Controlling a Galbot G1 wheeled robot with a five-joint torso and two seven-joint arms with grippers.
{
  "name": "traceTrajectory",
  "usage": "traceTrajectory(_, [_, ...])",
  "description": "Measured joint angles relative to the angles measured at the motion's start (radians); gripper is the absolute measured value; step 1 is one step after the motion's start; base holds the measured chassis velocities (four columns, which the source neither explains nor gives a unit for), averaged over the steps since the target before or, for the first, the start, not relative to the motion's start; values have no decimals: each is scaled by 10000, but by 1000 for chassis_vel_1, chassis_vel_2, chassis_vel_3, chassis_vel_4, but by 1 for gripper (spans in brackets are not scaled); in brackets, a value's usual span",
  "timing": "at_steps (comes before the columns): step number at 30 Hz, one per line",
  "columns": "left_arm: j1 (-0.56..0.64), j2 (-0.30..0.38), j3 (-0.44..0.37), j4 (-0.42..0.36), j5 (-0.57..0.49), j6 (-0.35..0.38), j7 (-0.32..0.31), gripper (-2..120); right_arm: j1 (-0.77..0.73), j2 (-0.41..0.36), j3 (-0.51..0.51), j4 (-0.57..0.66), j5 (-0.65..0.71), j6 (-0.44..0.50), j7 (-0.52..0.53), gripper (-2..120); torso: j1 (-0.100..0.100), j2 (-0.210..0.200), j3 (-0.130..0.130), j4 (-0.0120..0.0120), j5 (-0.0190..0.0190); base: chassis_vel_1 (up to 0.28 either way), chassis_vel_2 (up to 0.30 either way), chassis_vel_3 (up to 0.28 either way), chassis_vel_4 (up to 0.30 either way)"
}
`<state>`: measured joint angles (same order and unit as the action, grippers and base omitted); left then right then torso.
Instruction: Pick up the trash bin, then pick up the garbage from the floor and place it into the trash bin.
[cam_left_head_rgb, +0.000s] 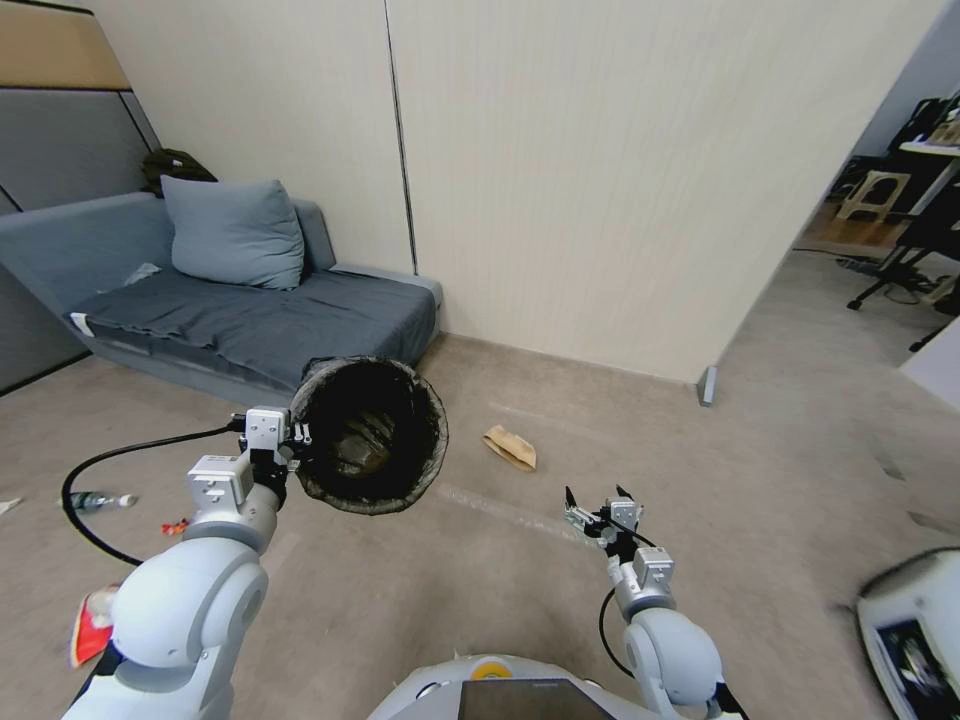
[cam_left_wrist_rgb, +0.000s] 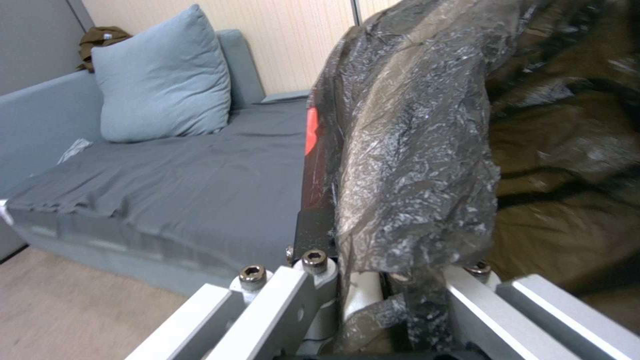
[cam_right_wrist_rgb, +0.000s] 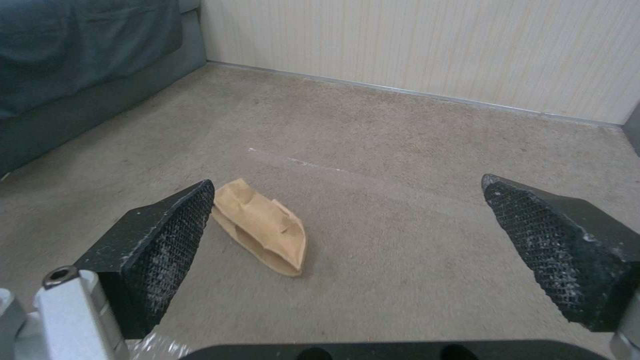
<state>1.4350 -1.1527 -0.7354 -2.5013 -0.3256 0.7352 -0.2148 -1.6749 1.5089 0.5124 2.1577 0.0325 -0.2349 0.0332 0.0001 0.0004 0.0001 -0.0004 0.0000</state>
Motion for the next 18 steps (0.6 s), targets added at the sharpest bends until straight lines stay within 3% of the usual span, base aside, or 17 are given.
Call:
traceTrajectory(11, [1,-54,-11,8,35,0,2,1,103,-122,-50,-55,3,300,177,100,2,0,1,-1,1,-156,159,152,-155])
traceTrajectory(18, [-10,-33,-41,11,56,0,-5,1,452,-1010,-64,113,569,-804,528,100,-2,0,-1,2,3,-12,5,1,-10])
